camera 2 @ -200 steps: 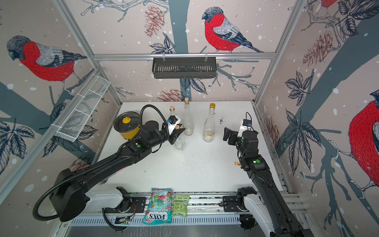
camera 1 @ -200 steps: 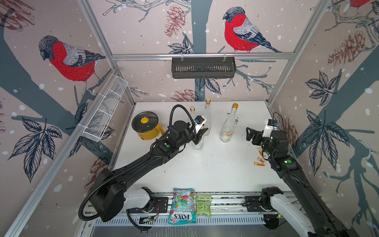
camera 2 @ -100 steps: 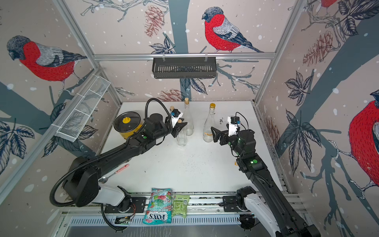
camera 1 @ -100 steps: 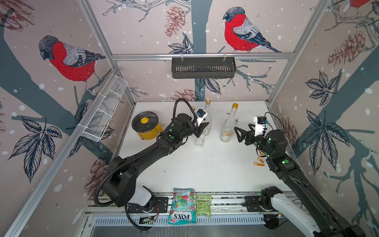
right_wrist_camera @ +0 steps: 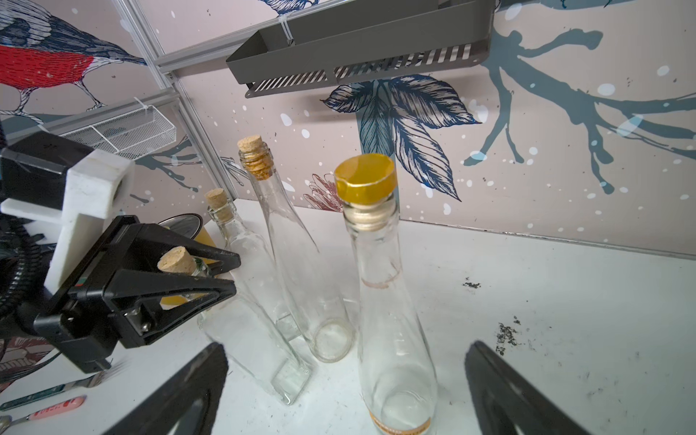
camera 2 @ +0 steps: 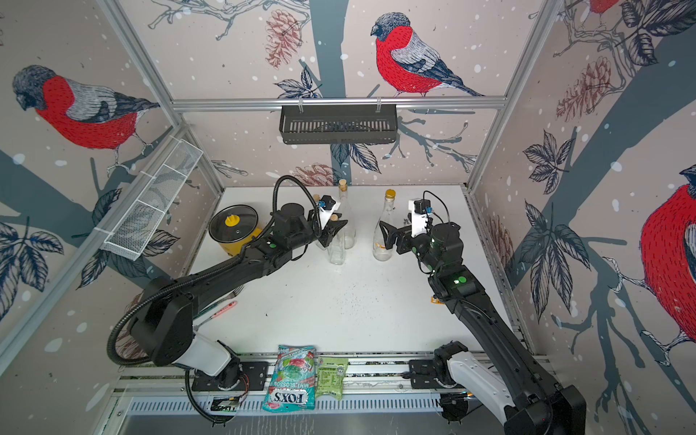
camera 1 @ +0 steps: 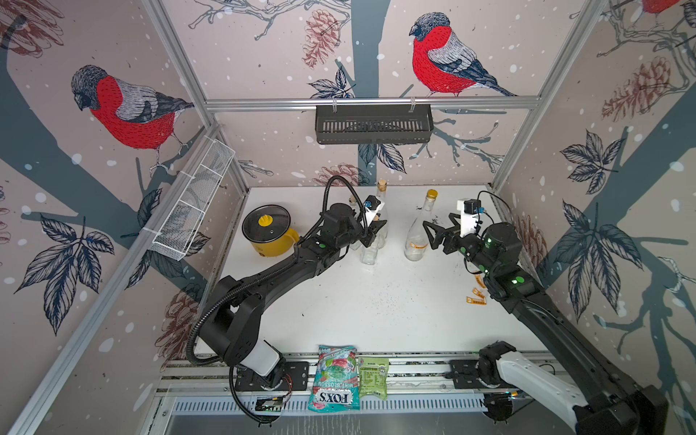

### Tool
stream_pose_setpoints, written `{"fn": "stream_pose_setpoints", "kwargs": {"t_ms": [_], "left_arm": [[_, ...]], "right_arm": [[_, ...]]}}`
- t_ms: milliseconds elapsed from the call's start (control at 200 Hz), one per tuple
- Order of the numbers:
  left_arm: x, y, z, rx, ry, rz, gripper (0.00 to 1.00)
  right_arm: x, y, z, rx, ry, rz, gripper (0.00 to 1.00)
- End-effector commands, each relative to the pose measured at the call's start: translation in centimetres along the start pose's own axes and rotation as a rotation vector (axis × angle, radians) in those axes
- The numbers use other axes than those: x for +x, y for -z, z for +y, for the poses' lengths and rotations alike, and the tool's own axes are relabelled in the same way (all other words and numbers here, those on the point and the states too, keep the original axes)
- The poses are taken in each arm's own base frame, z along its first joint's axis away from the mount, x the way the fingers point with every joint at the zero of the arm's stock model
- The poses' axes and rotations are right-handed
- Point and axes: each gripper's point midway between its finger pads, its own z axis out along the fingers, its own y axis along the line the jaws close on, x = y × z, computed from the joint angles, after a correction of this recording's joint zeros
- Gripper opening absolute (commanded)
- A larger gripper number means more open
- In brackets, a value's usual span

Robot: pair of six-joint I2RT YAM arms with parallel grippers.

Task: Remove the label from the bottle
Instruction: Place the bottle at the center of the board.

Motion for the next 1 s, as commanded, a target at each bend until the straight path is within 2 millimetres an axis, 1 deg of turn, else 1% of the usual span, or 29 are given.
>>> {"fn": "stream_pose_setpoints", "kwargs": {"t_ms": [0,25,55,130,255,425,505,600,620,630,660,680,695,710,820,990], "left_arm": [[-2.3,-0.1,0.0,0.014,-0.021,-0.086,0.0],[-2.2,-0.1,0.1,0.011,-0.017,-0.083,0.1],[-2.1,-0.2,0.2,0.007,-0.012,-0.08,0.16],[-1.9,-0.4,0.3,0.007,-0.005,-0.065,0.2],[-1.8,-0.5,0.3,0.007,0.003,-0.061,0.31],[-2.0,-0.5,0.2,0.014,0.006,-0.064,0.49],[-2.2,-0.4,0.2,0.011,0.005,-0.065,0.55],[-2.5,-0.2,0.2,0.009,0.007,-0.069,0.6],[-2.6,-0.1,0.3,0.008,0.008,-0.07,0.63],[-2.7,-0.1,0.3,0.007,0.008,-0.073,0.67],[-3.0,0.1,0.2,0.01,0.008,-0.078,0.7],[-3.1,0.2,0.2,0.012,0.009,-0.08,0.79],[-3.2,0.3,0.1,0.015,0.01,-0.082,0.94],[-3.3,0.4,0.1,0.016,0.009,-0.085,0.98],[-4.3,1.3,-0.5,0.035,0.003,-0.109,0.99],[-5.4,2.9,-1.3,0.059,0.007,-0.13,0.99]], "right_arm": [[-1.8,-0.4,-0.5,0.032,0.022,-0.056,1.0],[-1.9,-0.5,-0.6,0.036,0.025,-0.055,1.0],[-2.0,-0.7,-0.6,0.036,0.03,-0.054,0.99],[-2.3,-1.1,-0.8,0.049,0.036,-0.058,1.0],[-3.0,-1.9,-1.1,0.058,0.034,-0.068,0.99],[-3.5,-3.1,-1.9,0.094,0.006,-0.076,0.97],[-3.8,-3.6,-1.9,0.099,0.002,-0.089,0.96],[-4.0,-4.1,-2.7,0.14,-0.006,-0.099,0.95],[-4.0,-4.1,-2.8,0.149,-0.008,-0.101,0.95],[-4.0,-4.2,-2.9,0.156,-0.008,-0.102,0.95],[-3.9,-4.3,-3.2,0.167,-0.012,-0.103,0.94],[-3.9,-4.4,-3.2,0.17,-0.015,-0.106,0.94],[-3.9,-4.5,-3.4,0.175,-0.016,-0.108,0.94],[-3.9,-4.6,-3.3,0.174,-0.016,-0.109,0.94],[-3.8,-5.2,-3.3,0.17,-0.012,-0.12,0.92],[-3.4,-6.1,-3.8,0.199,-0.002,-0.114,0.87]]}}
